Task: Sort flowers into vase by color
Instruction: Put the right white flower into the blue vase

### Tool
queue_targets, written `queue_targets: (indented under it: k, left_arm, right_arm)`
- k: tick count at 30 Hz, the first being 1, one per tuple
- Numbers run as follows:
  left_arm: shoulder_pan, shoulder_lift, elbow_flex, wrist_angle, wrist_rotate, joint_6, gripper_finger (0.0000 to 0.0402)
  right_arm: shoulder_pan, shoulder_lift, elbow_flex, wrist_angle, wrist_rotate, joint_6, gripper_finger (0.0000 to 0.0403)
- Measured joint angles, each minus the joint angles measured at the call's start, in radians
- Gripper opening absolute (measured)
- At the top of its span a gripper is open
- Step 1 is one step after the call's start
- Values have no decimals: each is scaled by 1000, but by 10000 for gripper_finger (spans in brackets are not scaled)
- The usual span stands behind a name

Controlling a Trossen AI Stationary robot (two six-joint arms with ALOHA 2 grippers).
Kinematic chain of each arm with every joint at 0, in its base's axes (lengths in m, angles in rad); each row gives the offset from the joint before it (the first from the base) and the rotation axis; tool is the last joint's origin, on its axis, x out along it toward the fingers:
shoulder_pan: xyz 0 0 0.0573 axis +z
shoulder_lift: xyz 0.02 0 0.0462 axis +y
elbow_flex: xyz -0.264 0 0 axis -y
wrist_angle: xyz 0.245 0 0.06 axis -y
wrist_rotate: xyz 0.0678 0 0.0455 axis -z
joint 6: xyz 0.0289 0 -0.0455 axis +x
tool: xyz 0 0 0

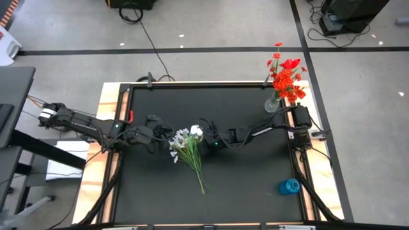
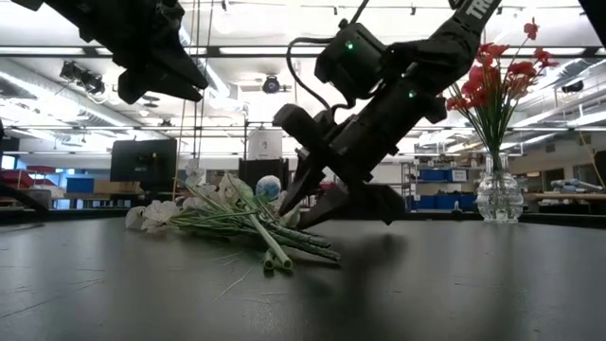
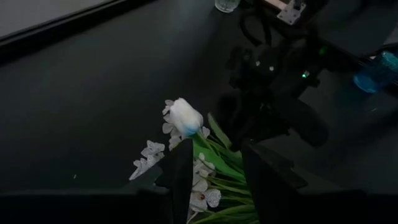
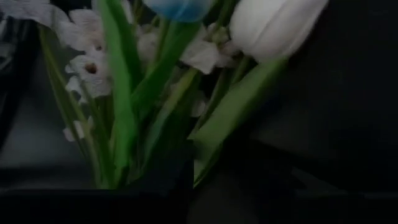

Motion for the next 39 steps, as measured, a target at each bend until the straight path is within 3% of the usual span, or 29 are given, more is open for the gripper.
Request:
queue_targets:
  k: [9, 13, 18, 24, 27, 34, 39]
  left_arm:
    - [0, 0, 0, -7, -1, -17, 144]
    - [0, 0, 0, -8, -1, -25, 144]
    - [0, 0, 0, -8, -1, -26, 144]
    - [0, 0, 0, -9, -38, -2, 144]
    - [0, 0, 0, -9, -43, -3, 144]
    - [0, 0, 0, -9, -43, -52, 144]
    - [0, 0, 0, -9, -43, -59, 144]
  right_arm:
    - [-24, 34, 0, 122, -87, -51, 142]
    - [-29, 34, 1, 95, -85, -89, 105]
    - [-31, 34, 0, 91, -83, -111, 18]
    - [-46, 34, 0, 88, -80, -103, 25]
    - [-50, 28, -2, 87, -80, -106, 10]
    - [-52, -83, -7, 8, 31, -179, 6]
    - [-52, -236, -6, -185, 176, -255, 5]
